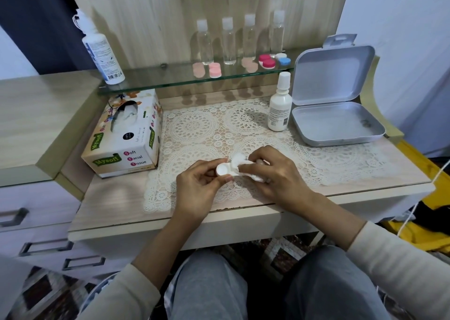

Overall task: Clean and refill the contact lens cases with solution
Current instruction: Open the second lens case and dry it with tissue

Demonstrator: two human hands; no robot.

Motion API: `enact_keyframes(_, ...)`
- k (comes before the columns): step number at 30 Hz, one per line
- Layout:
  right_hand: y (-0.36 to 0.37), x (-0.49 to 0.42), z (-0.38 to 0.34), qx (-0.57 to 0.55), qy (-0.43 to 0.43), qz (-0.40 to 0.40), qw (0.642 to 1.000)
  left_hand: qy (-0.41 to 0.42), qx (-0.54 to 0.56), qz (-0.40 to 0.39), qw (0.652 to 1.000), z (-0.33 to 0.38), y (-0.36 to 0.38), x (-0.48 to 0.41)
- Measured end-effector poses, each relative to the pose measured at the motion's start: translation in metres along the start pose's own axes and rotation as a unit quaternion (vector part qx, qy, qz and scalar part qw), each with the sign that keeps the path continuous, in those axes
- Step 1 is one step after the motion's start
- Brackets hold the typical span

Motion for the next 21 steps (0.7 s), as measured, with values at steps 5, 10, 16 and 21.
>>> enact_keyframes(5,0.0000,0.0000,0.0007,0.010,-0.001,0.002,1.000,0.008,-0.008,-0.001,1.000,-0.0009,0.0010,-0.0006)
enact_keyframes(10,-0.0007,0.0004,-0.0022,-0.011,0.007,0.013,1.000,0.019,-0.018,0.000,1.000,-0.0005,0.0011,-0.0004)
enact_keyframes(16,-0.0007,0.0000,-0.0037,-0.022,0.033,0.024,0.999,0.021,-0.017,0.005,1.000,0.0039,0.0021,0.0015)
enact_keyframes(21,-0.0046,-0.0016,-0.0085,-0.058,0.069,0.046,0.995,0.021,-0.048,0.016,0.998,0.0042,0.0020,0.0018)
Point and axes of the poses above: each hand's wrist, its own x-axis away from the middle knuckle, its own y-axis out of the palm, z = x × y, the point moved 1 cm from there along -x, towards the middle knuckle, and after that the axes turned 9 degrees about -x, right-handed, at the moved point
